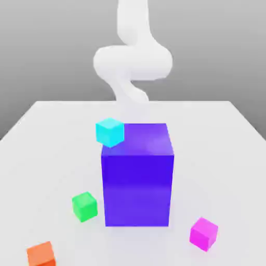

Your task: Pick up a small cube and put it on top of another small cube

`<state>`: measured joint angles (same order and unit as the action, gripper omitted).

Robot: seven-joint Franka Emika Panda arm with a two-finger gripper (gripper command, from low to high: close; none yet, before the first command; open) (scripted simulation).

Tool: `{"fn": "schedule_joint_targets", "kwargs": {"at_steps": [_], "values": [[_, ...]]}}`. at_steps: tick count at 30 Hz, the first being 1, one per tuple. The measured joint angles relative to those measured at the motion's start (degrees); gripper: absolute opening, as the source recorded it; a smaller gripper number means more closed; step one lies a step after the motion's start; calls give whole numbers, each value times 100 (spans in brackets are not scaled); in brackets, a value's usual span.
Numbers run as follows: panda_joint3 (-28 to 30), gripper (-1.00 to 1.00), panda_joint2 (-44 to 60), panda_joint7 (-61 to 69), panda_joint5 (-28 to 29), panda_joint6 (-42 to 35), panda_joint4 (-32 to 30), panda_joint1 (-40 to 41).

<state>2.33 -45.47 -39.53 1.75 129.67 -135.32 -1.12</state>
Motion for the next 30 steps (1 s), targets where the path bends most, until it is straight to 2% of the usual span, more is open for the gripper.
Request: {"fn": "schedule_joint_targets", "kwargs": {"at_steps": [15,20,21,27,30], "values": [[1308,0,243,3858,983,-1252,-2132,-581],[1575,0,736,4144,1197,-396,-2781,-600],[1611,-100,830,4146,1225,-208,-2881,-596],[1619,-100,878,4172,1199,-123,-2930,-586],[1527,-100,661,4185,1130,-565,-2706,-584]]}}
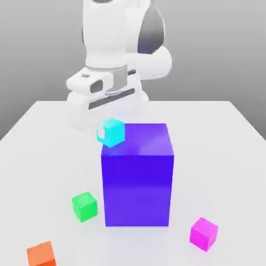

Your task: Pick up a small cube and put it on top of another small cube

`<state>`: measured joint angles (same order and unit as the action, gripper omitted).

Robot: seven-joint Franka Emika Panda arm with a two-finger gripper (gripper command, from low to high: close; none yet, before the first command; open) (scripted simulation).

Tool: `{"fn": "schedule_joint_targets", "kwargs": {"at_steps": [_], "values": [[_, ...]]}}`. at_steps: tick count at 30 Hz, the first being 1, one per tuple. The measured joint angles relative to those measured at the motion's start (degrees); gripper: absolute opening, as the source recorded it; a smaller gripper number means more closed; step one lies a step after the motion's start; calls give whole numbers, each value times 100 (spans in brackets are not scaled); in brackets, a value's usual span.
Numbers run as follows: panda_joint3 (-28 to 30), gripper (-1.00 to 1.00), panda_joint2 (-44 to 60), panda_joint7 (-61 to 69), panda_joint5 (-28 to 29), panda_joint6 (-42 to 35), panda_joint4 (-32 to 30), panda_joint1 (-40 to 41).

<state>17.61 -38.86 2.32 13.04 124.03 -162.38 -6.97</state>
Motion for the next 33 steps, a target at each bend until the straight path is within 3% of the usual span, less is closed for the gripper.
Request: {"fn": "schedule_joint_targets", "kwargs": {"at_steps": [4,15,25,33], "values": [[1,-100,-474,117,54,-786,368,228],[1769,-100,-1569,1374,1933,-1260,337,2981],[3747,-100,-1814,2414,3657,-983,253,5293],[5641,-100,-1466,2868,5026,-304,271,6490]]}}
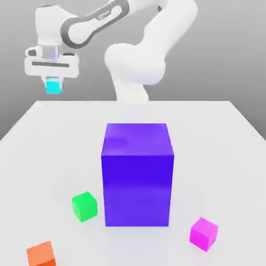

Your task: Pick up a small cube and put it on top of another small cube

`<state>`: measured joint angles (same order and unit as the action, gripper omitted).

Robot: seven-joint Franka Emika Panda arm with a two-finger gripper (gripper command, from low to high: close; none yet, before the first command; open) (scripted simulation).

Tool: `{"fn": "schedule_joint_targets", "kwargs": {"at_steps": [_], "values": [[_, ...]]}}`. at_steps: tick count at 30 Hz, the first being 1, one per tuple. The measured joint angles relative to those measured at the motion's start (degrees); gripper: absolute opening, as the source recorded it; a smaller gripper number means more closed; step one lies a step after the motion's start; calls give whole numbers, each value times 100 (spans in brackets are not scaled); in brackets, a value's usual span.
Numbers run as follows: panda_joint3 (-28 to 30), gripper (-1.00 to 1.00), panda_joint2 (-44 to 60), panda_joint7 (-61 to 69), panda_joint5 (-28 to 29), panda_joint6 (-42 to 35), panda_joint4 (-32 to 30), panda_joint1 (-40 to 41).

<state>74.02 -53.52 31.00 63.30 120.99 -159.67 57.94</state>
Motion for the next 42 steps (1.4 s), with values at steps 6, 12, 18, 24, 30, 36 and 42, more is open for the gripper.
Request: {"fn": "schedule_joint_targets", "kwargs": {"at_steps": [6,12,18,24,30,36,42], "values": [[1635,-100,299,-43,1057,590,122,237],[3371,-100,67,-616,2378,956,481,-598],[3787,100,-95,-800,2767,991,596,-867],[3099,100,48,-521,2215,841,414,-386],[2062,100,94,266,1041,75,90,452],[1028,100,34,164,168,-480,195,-22],[14,100,81,-332,-671,-821,411,-1005]]}}
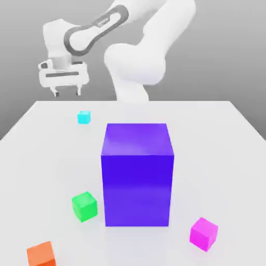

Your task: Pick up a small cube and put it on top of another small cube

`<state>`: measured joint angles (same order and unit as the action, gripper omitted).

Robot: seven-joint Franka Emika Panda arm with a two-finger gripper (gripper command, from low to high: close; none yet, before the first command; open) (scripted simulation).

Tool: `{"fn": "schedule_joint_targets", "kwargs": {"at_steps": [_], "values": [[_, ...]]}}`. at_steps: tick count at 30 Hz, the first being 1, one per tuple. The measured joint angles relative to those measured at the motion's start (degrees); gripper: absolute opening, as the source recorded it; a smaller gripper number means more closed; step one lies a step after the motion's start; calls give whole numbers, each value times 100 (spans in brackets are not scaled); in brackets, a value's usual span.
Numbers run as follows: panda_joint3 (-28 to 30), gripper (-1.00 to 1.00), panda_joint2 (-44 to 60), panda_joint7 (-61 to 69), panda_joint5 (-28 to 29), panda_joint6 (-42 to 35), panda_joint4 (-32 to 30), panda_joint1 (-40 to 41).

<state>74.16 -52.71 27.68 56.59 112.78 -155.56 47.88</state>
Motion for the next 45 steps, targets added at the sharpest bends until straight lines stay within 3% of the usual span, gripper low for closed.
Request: {"fn": "schedule_joint_targets", "kwargs": {"at_steps": [10,21,26,32,36,42,45], "values": [[-1310,100,657,-1265,-1340,72,442,-2389],[-2179,100,2419,-2612,-3008,1174,859,-5485],[-2533,100,3548,-2959,-4096,1914,999,-6866],[-3269,100,4999,-3059,-5796,2753,1160,-8467],[-3983,100,5959,-3091,-7008,3264,1286,-9065],[-4717,100,6647,-3452,-7273,4334,1063,-9739],[-5246,100,7203,-3142,-7781,4783,1184,-9497]]}}
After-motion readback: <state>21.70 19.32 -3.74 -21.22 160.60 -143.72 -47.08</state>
